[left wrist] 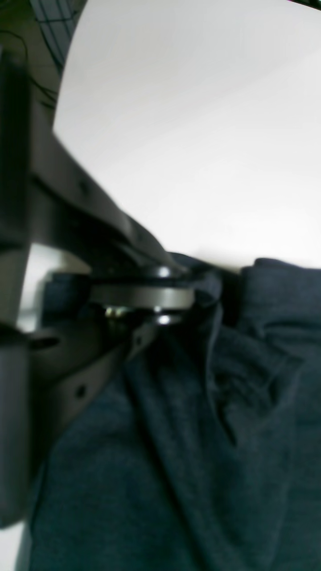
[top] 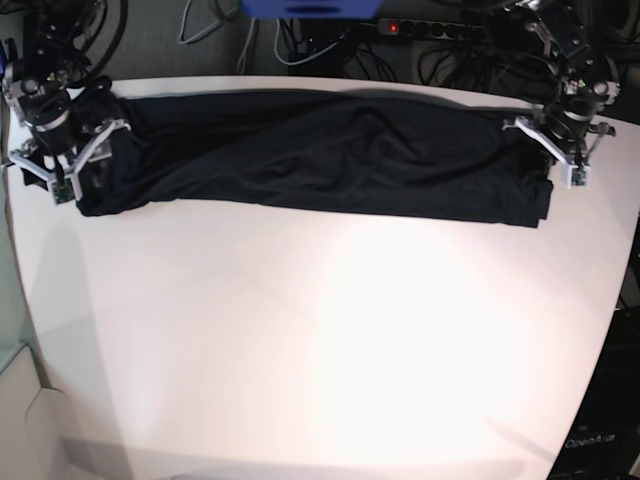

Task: Fold the T-shirt properly
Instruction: 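Move both grippers to the strip's two ends and grasp the edges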

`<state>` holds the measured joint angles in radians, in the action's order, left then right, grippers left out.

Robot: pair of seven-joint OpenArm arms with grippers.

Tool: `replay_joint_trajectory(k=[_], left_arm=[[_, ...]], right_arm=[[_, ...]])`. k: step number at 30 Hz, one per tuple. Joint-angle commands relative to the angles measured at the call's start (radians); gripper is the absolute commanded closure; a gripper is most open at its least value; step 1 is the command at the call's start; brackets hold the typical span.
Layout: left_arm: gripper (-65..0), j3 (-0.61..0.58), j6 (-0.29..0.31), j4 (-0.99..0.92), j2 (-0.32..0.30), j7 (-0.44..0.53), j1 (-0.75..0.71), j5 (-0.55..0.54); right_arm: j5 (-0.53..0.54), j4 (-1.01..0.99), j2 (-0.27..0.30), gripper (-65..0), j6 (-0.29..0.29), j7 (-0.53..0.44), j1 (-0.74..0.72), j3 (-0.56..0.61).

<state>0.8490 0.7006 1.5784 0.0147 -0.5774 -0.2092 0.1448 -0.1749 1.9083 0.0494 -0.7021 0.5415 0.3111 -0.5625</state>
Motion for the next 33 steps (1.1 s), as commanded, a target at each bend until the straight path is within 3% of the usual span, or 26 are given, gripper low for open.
replay_joint_trajectory(k=[1,15,20,23,28,33], left_arm=[[0.0,0.002,-0.002,0.014,-0.008,0.012,0.006,-0.007],[0.0,0.003,-0.002,0.012,-0.006,0.012,0.012,-0.014],[-14.9,0.009,-0.002,0.017,-0.005,0.012,0.011,-0.017],[-17.2,0.011,-0.002,0.024,0.0,0.012,0.012,-0.017],[-17.2,0.011,-0.002,0.026,0.0,0.012,0.014,-0.017],[-17.4,0.033,-0.002,0.049,0.0,0.01,0.032,-0.017]], right_arm=[[0.01,0.018,0.01,-36.6,0.004,-0.018,-0.002,-0.004],[0.01,0.017,0.013,-37.3,0.004,-0.007,-0.02,-0.006],[0.01,0.015,0.01,-46.9,0.004,-0.005,-0.014,-0.004],[0.008,0.015,-0.003,-49.0,0.004,-0.005,-0.013,-0.004],[0.007,0.015,-0.035,-44.4,0.004,-0.011,-0.02,-0.011],[0.007,-0.059,-0.03,-33.4,0.004,-0.011,-0.059,-0.009]])
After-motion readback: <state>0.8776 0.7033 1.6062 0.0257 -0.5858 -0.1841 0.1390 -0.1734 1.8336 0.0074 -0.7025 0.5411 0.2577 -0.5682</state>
